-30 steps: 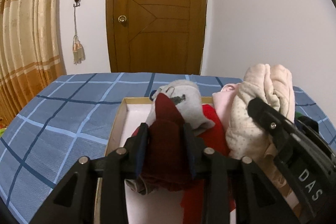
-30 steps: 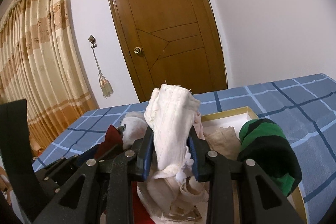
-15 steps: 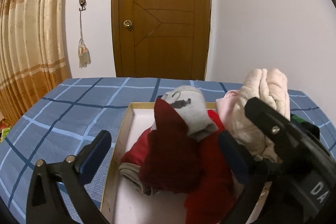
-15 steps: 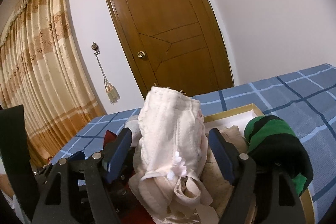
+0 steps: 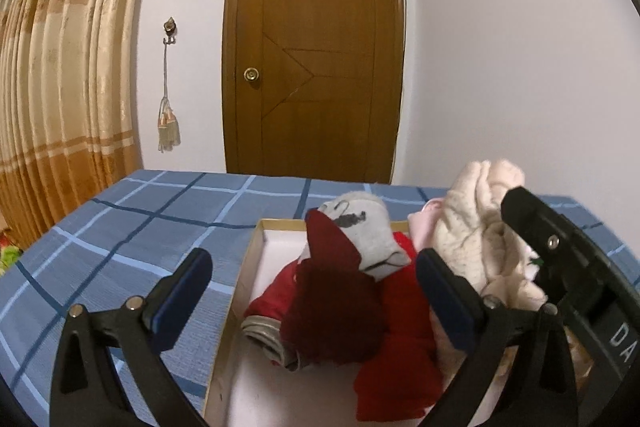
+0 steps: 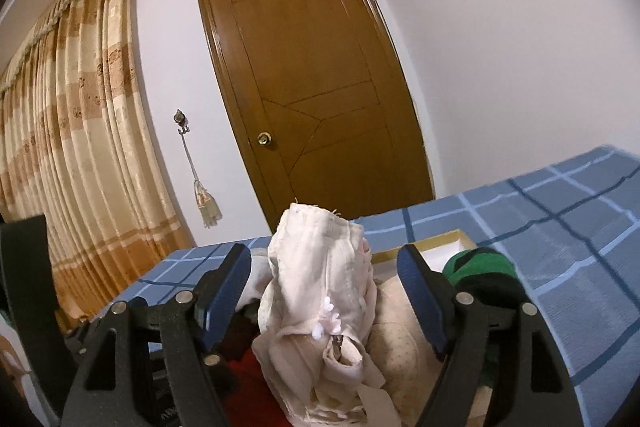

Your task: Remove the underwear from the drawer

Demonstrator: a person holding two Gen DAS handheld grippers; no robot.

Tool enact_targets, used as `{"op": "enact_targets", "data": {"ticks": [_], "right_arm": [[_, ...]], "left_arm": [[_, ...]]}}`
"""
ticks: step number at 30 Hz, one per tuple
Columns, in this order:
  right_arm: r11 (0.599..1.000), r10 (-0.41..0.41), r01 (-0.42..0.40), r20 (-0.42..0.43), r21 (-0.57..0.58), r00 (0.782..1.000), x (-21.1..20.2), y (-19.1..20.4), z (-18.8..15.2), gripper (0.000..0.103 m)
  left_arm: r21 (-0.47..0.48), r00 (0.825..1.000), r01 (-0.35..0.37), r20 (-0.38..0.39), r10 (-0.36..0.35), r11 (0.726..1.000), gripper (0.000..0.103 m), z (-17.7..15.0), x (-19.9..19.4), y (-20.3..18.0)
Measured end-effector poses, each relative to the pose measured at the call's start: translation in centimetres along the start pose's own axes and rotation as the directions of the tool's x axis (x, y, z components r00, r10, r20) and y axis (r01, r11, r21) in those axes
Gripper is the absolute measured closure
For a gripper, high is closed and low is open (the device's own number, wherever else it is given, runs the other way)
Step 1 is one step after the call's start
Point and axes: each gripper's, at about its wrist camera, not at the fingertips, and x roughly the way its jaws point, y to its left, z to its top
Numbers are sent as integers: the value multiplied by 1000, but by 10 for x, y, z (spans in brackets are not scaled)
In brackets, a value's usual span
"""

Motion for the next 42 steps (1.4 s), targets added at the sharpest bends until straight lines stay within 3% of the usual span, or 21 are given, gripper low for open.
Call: {"op": "enact_targets", "data": {"ticks": [11,29,42], "right_arm": [[999,-32,32,25,24,999,-25,-4,-4,25],[995,-28,25,29,93,999,-70,-11,-17,25],[1000,-13,12,39,5,999,-122,1,-32,25]], "left_arm": [[9,994,-47,101,46,999,0,-6,-30,1],[3,997,-46,57,46,999,1,-20,-58,9],[44,999,-34,44,32,998,1,-45,-97,-3]]}}
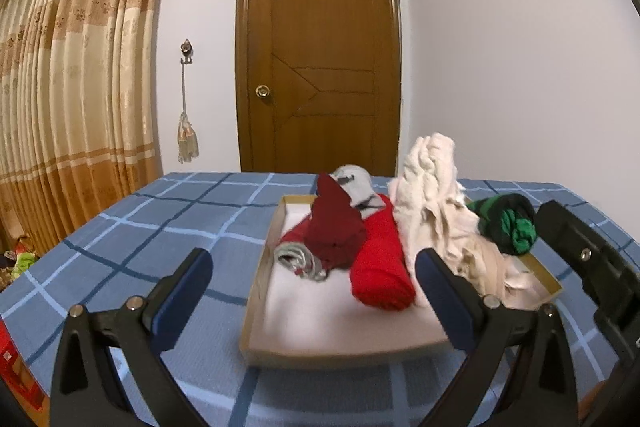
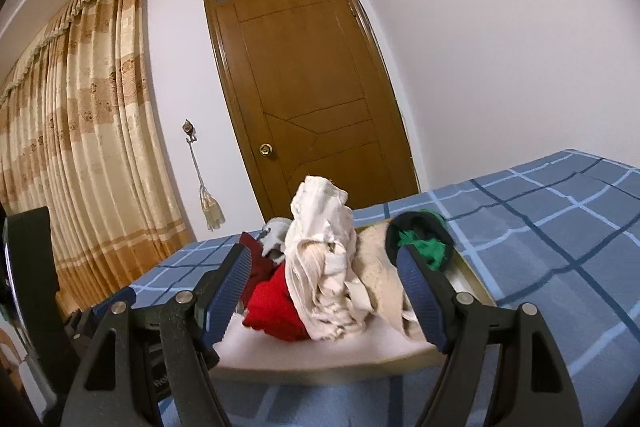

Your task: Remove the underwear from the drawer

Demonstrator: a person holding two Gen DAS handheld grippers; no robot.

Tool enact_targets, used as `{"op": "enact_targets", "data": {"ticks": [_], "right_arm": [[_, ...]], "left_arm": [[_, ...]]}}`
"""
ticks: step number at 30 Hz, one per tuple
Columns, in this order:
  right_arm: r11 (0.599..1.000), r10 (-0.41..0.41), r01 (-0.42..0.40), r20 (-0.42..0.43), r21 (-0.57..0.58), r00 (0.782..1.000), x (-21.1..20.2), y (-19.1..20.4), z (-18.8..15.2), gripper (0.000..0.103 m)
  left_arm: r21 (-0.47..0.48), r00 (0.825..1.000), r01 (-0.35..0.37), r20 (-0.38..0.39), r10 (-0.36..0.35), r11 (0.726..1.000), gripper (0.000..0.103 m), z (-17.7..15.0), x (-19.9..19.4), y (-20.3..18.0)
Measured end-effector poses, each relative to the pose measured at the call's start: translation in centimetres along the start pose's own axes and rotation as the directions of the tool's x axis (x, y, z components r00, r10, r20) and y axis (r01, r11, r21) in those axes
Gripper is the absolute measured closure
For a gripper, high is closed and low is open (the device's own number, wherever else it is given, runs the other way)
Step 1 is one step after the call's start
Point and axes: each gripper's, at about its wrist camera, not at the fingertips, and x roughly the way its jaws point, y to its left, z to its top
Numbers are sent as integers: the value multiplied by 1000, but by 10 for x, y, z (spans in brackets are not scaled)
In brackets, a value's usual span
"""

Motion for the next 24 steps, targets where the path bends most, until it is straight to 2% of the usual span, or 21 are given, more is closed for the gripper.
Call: {"op": "enact_targets", "data": {"ticks": [9,14,21,24], "right_arm": [[1000,10,-9,-44,26,999,-35,-18,-5,25],[1000,9,-8,-71,25,997,-61,-30,-8,26],[1000,-13,13,-161,5,987,-97,-51,-19,26],[1000,-15,14,-217,-4,976,-111,-62,-26,26]], "left_arm": [[-22,997,42,-67,-43,999,1,-18,-21,3],[7,994,78,-81,-77,997,1,-26,-43,1],[41,977,152,-158,-143,988,1,-43,-61,-10],[73,964,191,-202,-173,979,1,-54,-68,-18]]}}
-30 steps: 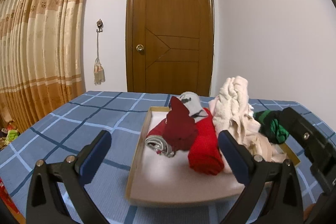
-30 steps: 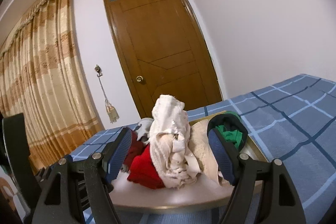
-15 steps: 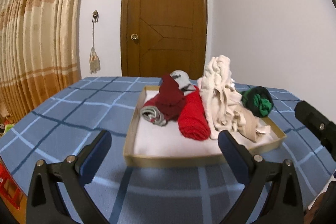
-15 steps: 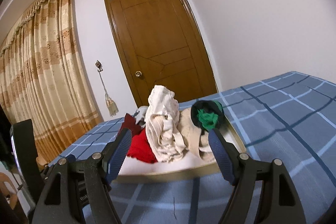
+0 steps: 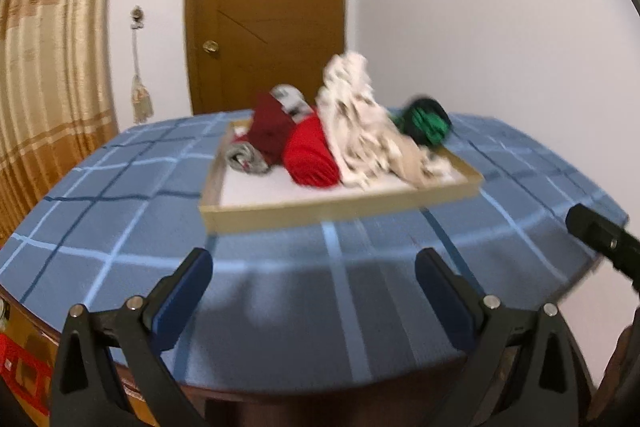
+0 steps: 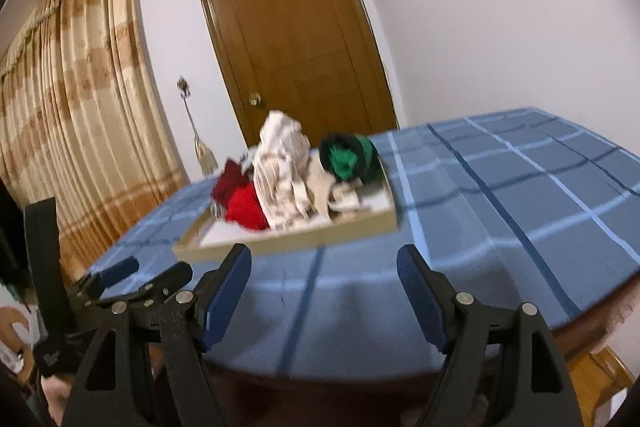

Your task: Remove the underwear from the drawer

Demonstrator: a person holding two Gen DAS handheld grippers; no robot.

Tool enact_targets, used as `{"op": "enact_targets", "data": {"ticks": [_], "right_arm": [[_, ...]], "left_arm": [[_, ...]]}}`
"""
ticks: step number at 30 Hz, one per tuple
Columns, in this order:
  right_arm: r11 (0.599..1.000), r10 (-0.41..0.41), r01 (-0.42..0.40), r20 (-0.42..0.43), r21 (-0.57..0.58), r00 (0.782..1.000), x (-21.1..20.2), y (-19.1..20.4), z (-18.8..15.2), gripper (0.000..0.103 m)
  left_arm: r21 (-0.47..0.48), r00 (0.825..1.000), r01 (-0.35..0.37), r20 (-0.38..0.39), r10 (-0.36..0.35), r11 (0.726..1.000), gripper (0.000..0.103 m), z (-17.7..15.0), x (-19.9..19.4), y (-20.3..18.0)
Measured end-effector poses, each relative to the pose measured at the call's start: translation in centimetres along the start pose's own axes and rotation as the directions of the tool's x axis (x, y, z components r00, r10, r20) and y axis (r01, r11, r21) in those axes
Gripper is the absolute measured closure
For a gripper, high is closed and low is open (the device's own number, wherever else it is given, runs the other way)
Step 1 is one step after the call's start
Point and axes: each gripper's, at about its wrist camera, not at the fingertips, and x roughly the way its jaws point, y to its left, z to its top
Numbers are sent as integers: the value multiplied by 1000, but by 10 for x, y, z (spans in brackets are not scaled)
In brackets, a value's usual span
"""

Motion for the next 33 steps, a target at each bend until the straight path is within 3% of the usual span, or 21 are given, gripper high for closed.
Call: {"op": "enact_targets", "data": {"ticks": [6,9,11,12,14,17,20,23,24,27,31,32,33], "right_arm": [[999,-35,32,-105,-23,994,-30,-31,-22,26],[997,-66,58,-164,-57,984,-43,-43,-38,26],[996,-81,68,-217,-65,973,-50,-51,-51,31],[996,-82,69,-237,-64,968,-51,-53,-56,33],[996,-78,64,-298,-56,951,-54,-61,-70,45],[997,-79,70,-353,-38,932,-59,-71,-86,48],[997,-76,73,-369,-21,926,-68,-78,-96,48],[998,-56,66,-374,13,926,-76,-85,-98,48],[998,-44,59,-372,28,927,-80,-87,-97,48],[998,-25,44,-357,44,934,-89,-89,-93,48],[998,-15,36,-340,56,940,-96,-93,-90,48],[997,-9,34,-337,67,941,-97,-96,-89,48],[997,-5,32,-339,77,941,-98,-98,-89,48]], "left_arm": [[97,992,88,-99,-79,991,1,-25,-4,-25],[134,975,160,-175,-136,978,1,-38,-4,-41],[158,954,223,-237,-182,962,0,-47,-3,-57],[195,958,219,-231,-172,956,1,-50,-6,-65],[290,946,263,-265,-187,920,1,-58,-11,-88],[419,915,368,-323,-243,830,1,-73,-25,-122],[492,854,499,-420,-308,713,1,-91,-34,-155],[521,793,581,-536,-290,625,1,-111,-27,-187],[518,778,597,-561,-284,613,1,-115,-23,-193],[466,716,638,-651,-252,613,7,-127,1,-212],[283,569,671,-790,-230,685,8,-137,38,-220],[254,532,681,-816,-226,687,8,-138,43,-222],[236,507,692,-831,-227,682,8,-139,46,-223]]}}
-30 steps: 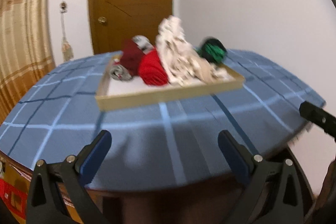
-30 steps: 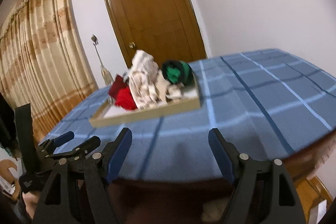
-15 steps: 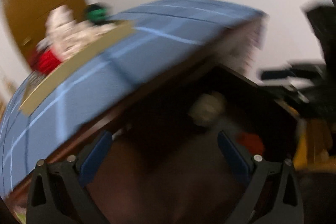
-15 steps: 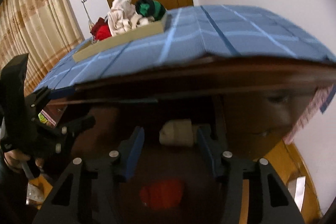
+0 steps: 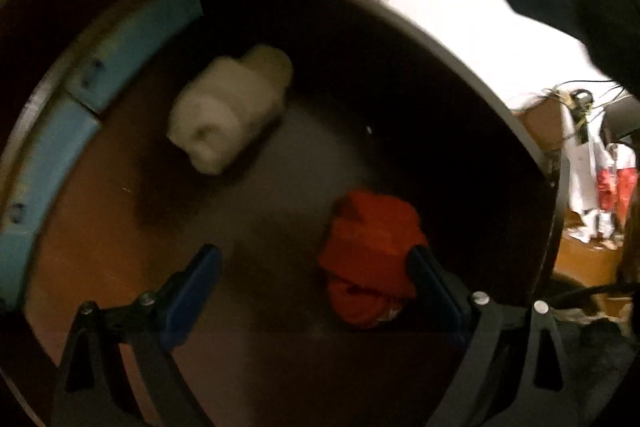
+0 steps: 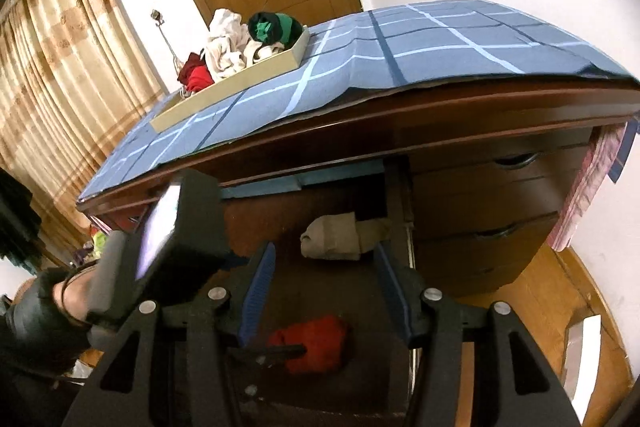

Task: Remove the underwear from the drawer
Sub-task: 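Lower both tools down into the open drawer again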

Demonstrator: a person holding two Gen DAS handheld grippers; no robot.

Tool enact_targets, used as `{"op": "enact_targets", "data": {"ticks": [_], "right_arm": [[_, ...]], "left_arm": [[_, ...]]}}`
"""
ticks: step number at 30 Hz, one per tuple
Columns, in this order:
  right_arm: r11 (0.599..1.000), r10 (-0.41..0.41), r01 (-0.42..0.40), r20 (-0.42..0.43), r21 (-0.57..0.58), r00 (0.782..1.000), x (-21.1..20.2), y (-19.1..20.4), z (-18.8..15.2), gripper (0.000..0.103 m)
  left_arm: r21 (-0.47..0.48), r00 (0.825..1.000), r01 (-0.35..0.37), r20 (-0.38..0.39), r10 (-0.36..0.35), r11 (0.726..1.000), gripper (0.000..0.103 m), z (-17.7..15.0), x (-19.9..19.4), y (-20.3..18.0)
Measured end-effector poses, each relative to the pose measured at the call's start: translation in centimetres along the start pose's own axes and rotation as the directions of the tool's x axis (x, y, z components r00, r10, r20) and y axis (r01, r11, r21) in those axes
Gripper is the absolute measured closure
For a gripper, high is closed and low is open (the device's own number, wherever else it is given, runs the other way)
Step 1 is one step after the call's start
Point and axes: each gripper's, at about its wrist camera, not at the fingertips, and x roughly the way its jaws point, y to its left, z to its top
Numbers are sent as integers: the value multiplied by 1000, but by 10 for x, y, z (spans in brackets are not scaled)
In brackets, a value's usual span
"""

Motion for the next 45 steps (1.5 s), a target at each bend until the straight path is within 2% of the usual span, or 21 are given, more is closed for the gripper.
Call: {"op": "enact_targets", "data": {"ticks": [3,7,13,15,17,20,23,26,27,28,29,31,34,37,41,45], "right_arm": [[999,20,-19,-10,39,1000,0,-9,0,48],[999,23,-23,-9,41,1000,1,-12,2,48],[999,43,-43,-66,-2,997,-8,-14,7,48],[998,52,-54,-113,-20,992,-20,-17,11,48],[998,27,-35,-137,-60,990,-36,-19,14,48],[994,-19,8,-108,-105,994,-57,-20,20,48],[996,4,-11,-80,-90,997,-57,-22,24,48],[996,20,-28,-92,-83,996,-38,-21,27,48],[996,26,-34,-98,-81,995,-34,-20,27,48],[996,34,-43,-104,-80,994,-28,-19,27,48],[996,36,-44,-103,-80,994,-24,-19,26,48],[996,33,-41,-101,-83,994,-16,-19,27,48],[994,13,-26,-123,-107,992,-2,-21,27,48],[988,25,-50,-165,-145,986,18,-21,27,48],[957,51,-126,-274,-262,960,57,-4,28,48],[913,27,-183,-392,-366,919,99,14,26,48]], "left_arm": [[-8,994,86,-72,-86,996,8,7,11,1],[-35,971,179,-154,-182,983,7,10,23,-1],[12,963,181,-206,-175,983,7,18,23,-11],[25,959,189,-218,-180,982,7,20,26,-11],[17,958,194,-219,-186,981,7,24,27,-11],[49,963,169,-223,-154,984,6,20,34,-20],[31,965,164,-212,-154,986,6,23,34,-22],[35,968,161,-202,-151,986,14,24,35,-33],[30,964,188,-198,-178,982,33,22,35,-34],[12,953,237,-198,-230,971,67,20,32,-31],[2,949,246,-206,-241,969,66,16,34,-33],[36,958,237,-174,-227,971,66,12,32,-37],[-24,959,248,-135,-249,968,67,3,29,-24],[-100,976,200,-70,-208,975,67,-13,18,0],[-228,986,168,20,-168,959,67,-41,0,35],[-281,989,143,80,-125,949,67,-66,-18,49]]}}
